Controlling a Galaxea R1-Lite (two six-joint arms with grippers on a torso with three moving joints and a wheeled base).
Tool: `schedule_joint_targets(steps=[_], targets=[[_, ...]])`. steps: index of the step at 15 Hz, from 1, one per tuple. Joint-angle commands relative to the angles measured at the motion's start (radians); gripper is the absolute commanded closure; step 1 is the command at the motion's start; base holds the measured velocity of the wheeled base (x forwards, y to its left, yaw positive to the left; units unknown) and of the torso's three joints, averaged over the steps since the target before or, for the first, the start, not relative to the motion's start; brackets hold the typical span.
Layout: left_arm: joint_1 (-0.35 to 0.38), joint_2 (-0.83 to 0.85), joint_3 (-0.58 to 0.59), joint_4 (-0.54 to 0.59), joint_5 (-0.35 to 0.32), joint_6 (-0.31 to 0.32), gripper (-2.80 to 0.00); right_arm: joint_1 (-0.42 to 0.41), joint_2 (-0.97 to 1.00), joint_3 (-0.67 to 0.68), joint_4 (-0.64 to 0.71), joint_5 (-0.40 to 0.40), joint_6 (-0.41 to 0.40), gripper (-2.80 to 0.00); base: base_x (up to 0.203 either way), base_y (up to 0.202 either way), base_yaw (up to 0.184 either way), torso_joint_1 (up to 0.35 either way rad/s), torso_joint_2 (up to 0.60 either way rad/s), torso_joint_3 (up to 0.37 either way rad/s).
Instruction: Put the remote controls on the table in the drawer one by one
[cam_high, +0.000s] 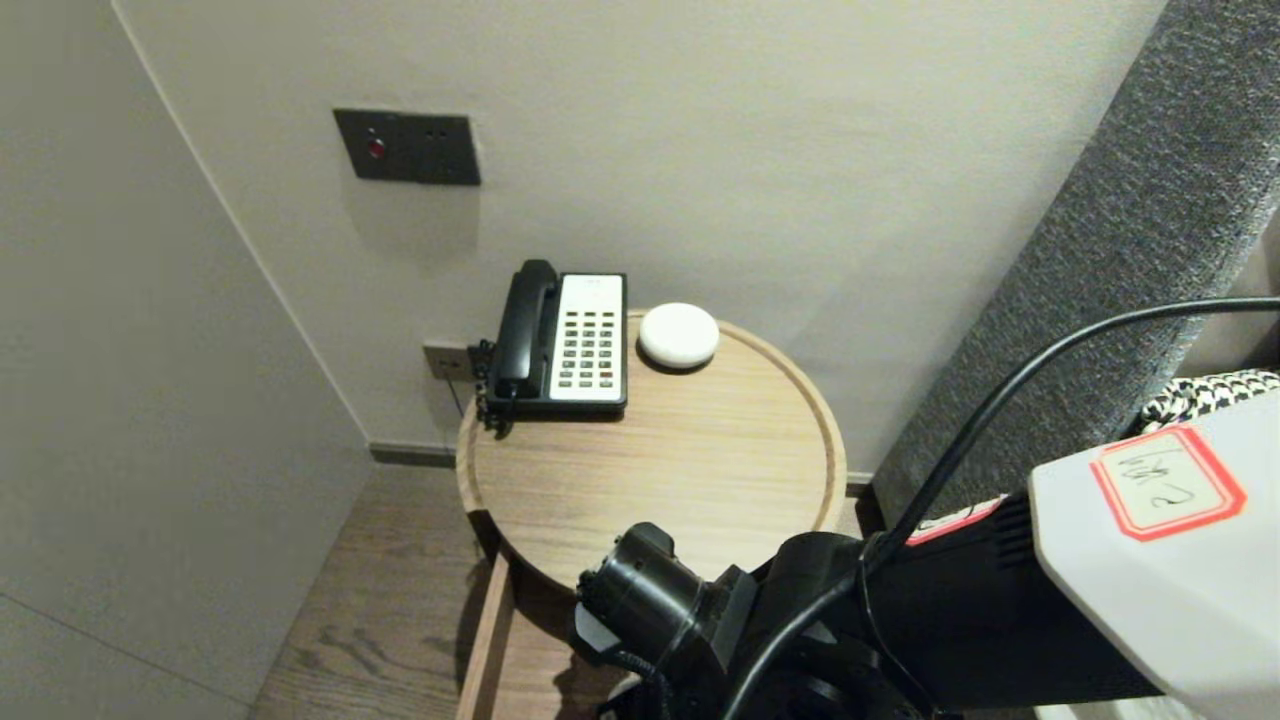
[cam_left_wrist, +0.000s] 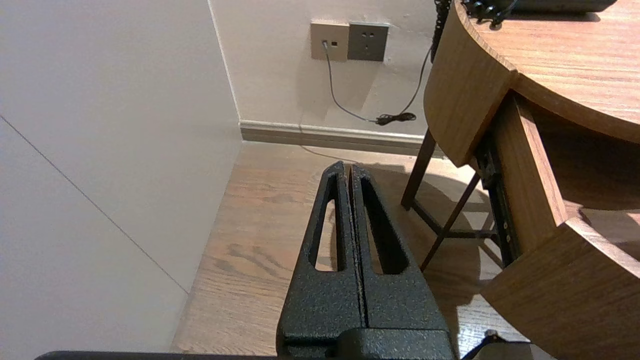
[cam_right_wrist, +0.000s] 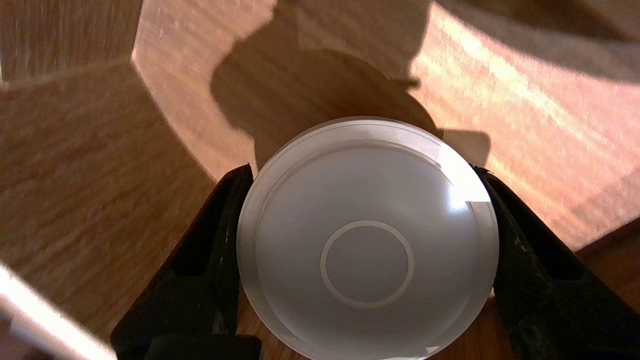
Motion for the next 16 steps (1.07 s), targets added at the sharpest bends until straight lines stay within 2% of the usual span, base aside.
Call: schedule_joint_targets(steps=[1,6,16], targets=[[-0.001,0.0,0.0,0.0,0.0,0.0,0.0,0.004,0.026,0.004,-0.004,-0.049,0.008,0.0,0.0,0.0,0.0,0.0,0.0,0.0],[0.0,0.0,0.0,0.0,0.0,0.0,0.0,0.008,0.027,0.013,-0.041,-0.077,0.01,0.0,0.0,0.0,0.0,0.0,0.0,0.0],[0.0,0.0,0.0,0.0,0.0,0.0,0.0,0.008,0.044,0.006,-0.087,-0.079,0.037,0.0,0.0,0.0,0.0,0.0,0.0,0.0]])
